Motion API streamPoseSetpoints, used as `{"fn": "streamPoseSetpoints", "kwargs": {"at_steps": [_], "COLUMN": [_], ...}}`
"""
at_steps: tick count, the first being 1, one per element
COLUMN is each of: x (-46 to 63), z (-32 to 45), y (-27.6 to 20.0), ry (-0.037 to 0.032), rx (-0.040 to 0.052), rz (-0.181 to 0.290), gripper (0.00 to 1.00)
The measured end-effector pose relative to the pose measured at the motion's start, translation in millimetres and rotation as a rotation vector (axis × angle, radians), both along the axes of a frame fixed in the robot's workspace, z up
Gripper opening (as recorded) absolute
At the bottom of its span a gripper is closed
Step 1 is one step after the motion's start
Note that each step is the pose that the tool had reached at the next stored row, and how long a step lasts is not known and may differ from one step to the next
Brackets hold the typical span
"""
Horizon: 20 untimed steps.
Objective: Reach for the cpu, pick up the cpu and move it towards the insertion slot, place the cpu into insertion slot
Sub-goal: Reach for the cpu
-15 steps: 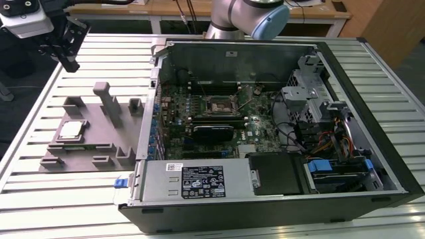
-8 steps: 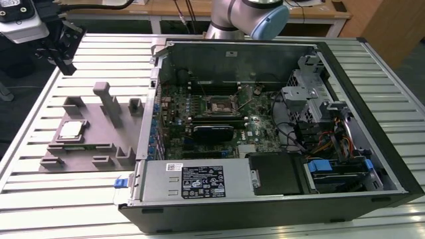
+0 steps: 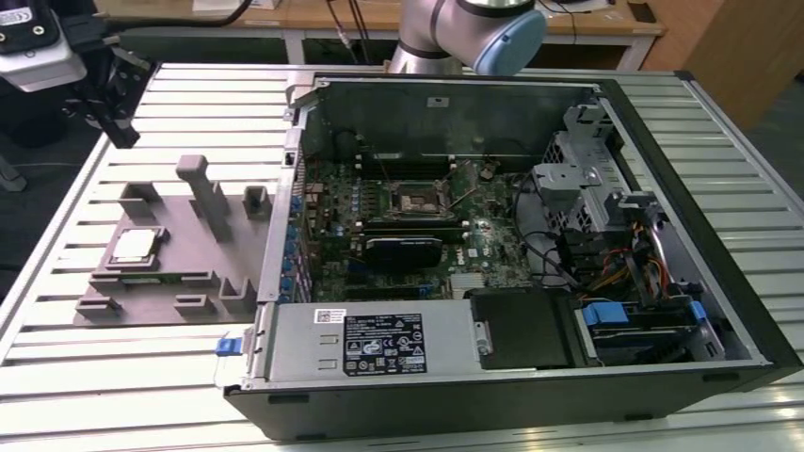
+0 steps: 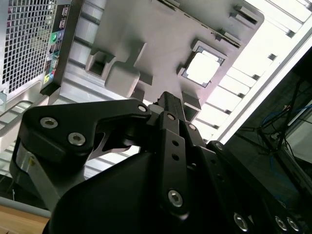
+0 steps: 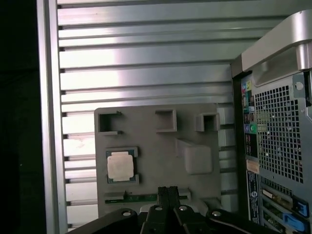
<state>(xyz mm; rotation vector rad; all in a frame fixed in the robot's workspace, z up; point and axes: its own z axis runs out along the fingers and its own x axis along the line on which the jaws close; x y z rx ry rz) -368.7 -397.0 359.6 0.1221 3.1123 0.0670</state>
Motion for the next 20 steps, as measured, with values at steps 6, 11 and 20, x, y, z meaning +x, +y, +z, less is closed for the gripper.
{"fn": "streamPoseSetpoints", "kwargs": {"at_steps": [6,11,20], "x": [-4.6,-6.3,-8.6], "z": [-9.1,-17.0,-31.5], "y": [0.3,0.3,0.4], "ry": [-0.0001,0.0,0.0], "rx": [0.0,0.0,0.0], "rz": [0.0,0.0,0.0], "gripper": [0.11,0.11,0.11]}}
